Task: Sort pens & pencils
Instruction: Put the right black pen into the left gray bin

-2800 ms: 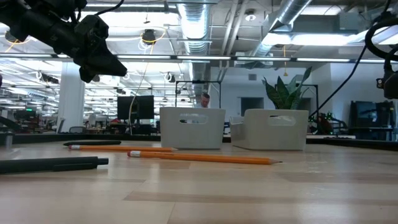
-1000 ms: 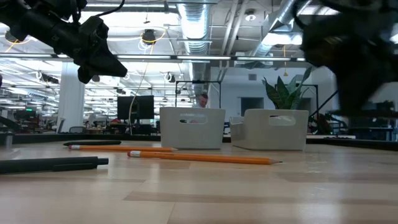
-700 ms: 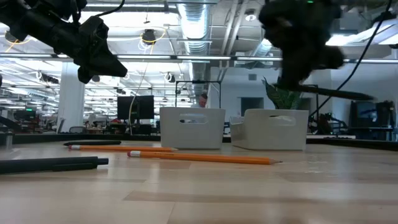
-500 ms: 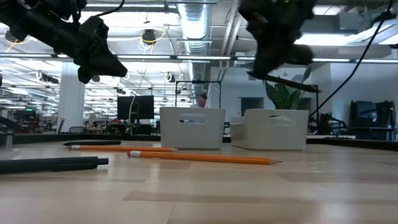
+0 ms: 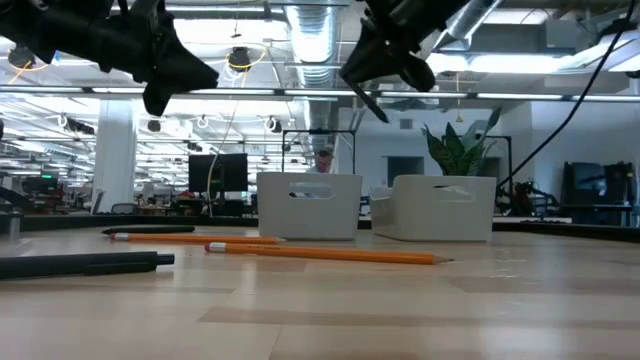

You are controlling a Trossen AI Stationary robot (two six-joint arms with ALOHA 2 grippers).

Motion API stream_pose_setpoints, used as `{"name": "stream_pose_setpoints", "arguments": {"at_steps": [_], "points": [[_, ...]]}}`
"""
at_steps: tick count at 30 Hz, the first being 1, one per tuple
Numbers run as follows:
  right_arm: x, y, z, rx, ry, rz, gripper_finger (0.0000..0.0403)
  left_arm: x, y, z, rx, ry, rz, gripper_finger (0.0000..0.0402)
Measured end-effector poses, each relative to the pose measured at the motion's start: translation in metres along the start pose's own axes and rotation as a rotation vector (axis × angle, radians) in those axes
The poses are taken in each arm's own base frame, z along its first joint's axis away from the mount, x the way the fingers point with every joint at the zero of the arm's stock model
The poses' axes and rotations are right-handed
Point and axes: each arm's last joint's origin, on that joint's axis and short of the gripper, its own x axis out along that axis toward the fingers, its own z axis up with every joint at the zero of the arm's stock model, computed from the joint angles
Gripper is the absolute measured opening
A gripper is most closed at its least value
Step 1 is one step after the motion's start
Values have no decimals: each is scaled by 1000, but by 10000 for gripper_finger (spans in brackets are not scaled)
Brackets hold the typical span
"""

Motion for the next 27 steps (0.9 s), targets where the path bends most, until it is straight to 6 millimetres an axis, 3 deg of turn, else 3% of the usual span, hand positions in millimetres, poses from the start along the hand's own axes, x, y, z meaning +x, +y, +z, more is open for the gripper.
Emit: {"name": "stream_pose_setpoints", "arguments": {"at_steps": [10, 27], "points": [[15, -14, 17, 35, -100, -4, 82, 0, 0, 0, 3, -3, 8, 61], [92, -37, 2, 131, -84, -27, 82, 0, 2, -4, 4, 36, 23, 61]]}}
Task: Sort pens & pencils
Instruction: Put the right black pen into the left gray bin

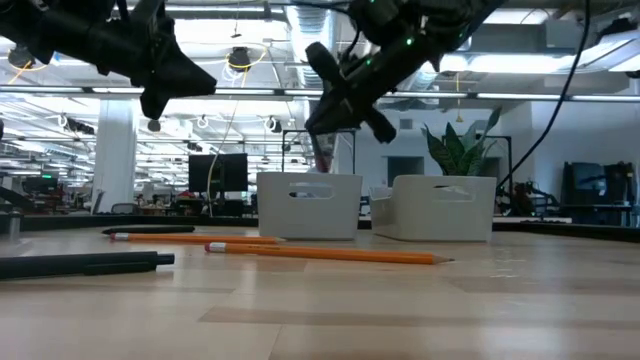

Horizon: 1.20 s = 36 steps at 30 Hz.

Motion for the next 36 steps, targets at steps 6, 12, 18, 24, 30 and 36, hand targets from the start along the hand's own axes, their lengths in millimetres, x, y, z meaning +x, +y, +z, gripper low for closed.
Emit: {"name": "stream_pose_setpoints", "arguments": {"at_steps": [6, 12, 18, 24, 30, 36], "points": [[17, -8, -12, 28, 86, 13, 82, 0, 1, -2, 1, 23, 9, 61], [23, -13, -20, 30, 131, -21, 82, 0, 1, -2, 8, 22, 9, 61], [22, -21, -24, 28, 187, -75, 82, 0, 1, -2, 9, 21, 9, 61], [21, -23, -27, 38, 219, -106, 82, 0, 1, -2, 9, 22, 9, 61], [21, -26, -26, 53, 220, -115, 82, 0, 1, -2, 10, 22, 9, 61], [21, -26, -26, 55, 222, -112, 82, 0, 1, -2, 10, 22, 9, 61]]}}
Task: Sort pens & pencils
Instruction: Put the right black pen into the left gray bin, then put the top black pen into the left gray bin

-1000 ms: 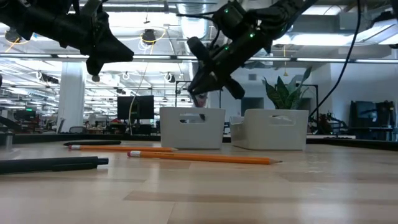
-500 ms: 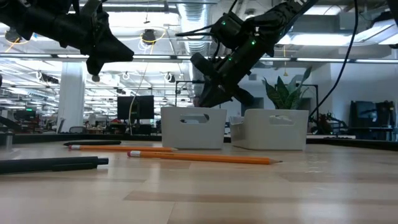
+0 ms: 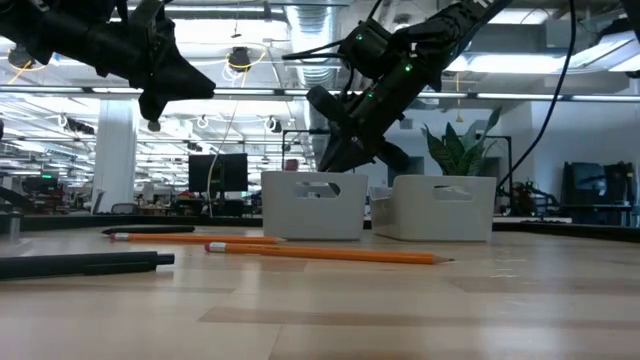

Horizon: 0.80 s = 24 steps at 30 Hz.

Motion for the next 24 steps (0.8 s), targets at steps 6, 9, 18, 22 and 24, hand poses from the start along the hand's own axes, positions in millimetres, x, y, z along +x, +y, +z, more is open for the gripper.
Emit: {"name": "stream_pose_setpoints", "arguments": {"at_steps": [6, 9, 18, 22, 24], "points": [[0, 0, 0, 24, 0, 0, 82, 0, 0, 0, 0, 1, 1, 61], [0, 0, 0, 24, 0, 0, 86, 0, 1, -1, 0, 14, 6, 61], [0, 0, 0, 24, 0, 1, 127, 0, 1, -3, -3, 35, 13, 61], [0, 0, 0, 24, 0, 1, 143, 0, 1, -4, -4, 38, 14, 61], [0, 0, 0, 25, -4, 4, 148, 0, 2, -4, -5, 41, 15, 61]]}}
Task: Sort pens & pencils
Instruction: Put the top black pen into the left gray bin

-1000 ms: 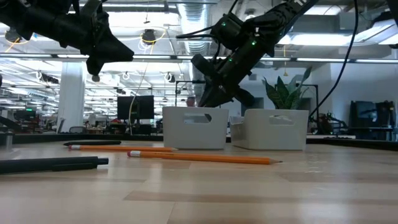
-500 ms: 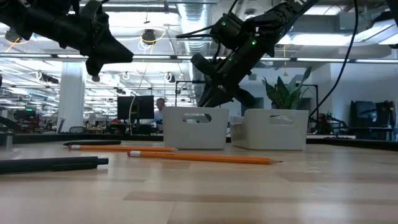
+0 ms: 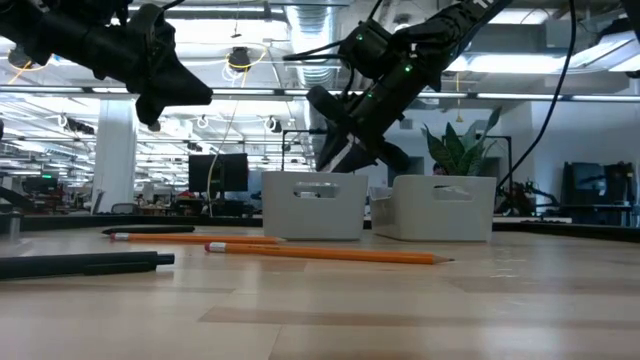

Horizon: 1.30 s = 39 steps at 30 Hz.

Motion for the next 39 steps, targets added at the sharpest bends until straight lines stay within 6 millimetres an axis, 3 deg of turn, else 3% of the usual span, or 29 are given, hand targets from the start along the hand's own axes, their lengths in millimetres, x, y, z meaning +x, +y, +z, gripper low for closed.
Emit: {"name": "stream_pose_setpoints", "arguments": {"at_steps": [4, 8, 18, 28, 33, 39], "points": [[-4, 2, 3, -6, -16, 15, 156, 0, 0, 0, 0, 1, 0, 61], [-21, 7, 10, -48, -52, 45, 157, 0, 0, 0, -1, 0, 0, 61], [-109, 25, 32, -148, -203, 173, 154, 0, 0, 0, -1, -1, 4, 61], [-172, 17, 10, -230, -67, 110, 155, 0, 0, 0, -2, -6, 3, 61], [-189, 13, -7, -264, 40, 64, 153, 0, 0, 1, -2, -8, 3, 61], [-196, 13, -22, -283, 95, -14, 156, 0, -1, 0, 5, 1, -30, 62]]}}
